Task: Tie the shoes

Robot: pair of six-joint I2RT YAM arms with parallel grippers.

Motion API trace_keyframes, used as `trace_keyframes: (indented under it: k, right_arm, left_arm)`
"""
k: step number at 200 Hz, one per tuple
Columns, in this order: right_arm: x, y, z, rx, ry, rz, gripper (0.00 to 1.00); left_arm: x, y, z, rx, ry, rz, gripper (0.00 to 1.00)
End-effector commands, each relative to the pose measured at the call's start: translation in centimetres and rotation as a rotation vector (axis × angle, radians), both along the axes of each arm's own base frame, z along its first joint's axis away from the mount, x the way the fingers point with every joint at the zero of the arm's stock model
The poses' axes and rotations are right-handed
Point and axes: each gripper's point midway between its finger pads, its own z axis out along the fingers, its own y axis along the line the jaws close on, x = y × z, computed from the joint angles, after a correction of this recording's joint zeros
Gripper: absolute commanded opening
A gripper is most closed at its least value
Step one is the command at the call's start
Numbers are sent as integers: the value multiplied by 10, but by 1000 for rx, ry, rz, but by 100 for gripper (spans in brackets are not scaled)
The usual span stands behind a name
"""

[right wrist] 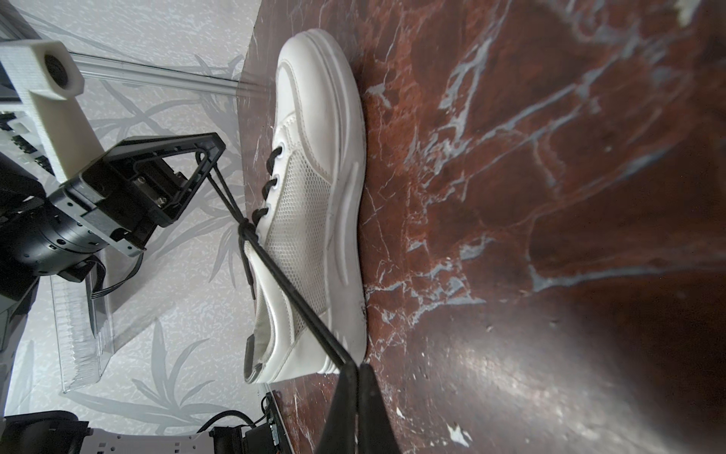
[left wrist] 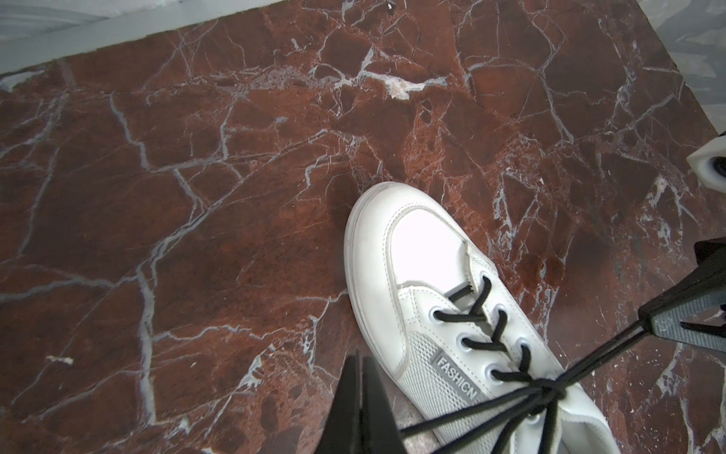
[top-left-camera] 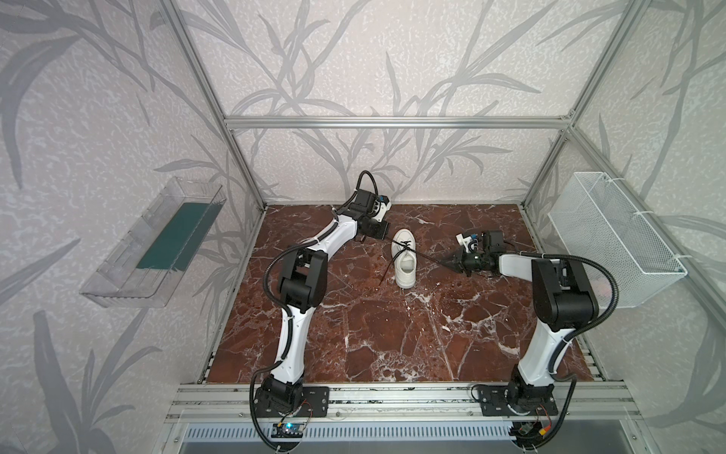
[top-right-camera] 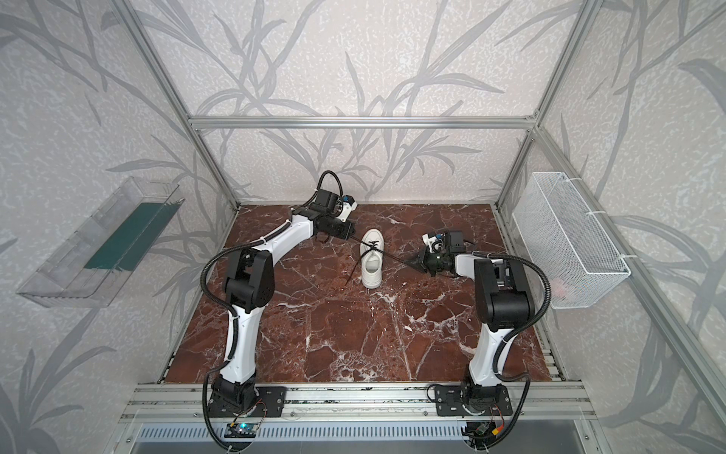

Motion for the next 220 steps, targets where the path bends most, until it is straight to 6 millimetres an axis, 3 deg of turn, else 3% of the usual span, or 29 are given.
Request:
trace_keyframes:
  k: [1, 220]
  right_arm:
    - [-2, -13, 3, -26, -9, -33, 0]
    - [-8, -29, -2, -8, 6, -67, 0]
  left_arm:
    - [14, 26, 12, 14, -45, 76, 0]
    - [19, 46, 2, -4, -23, 125, 0]
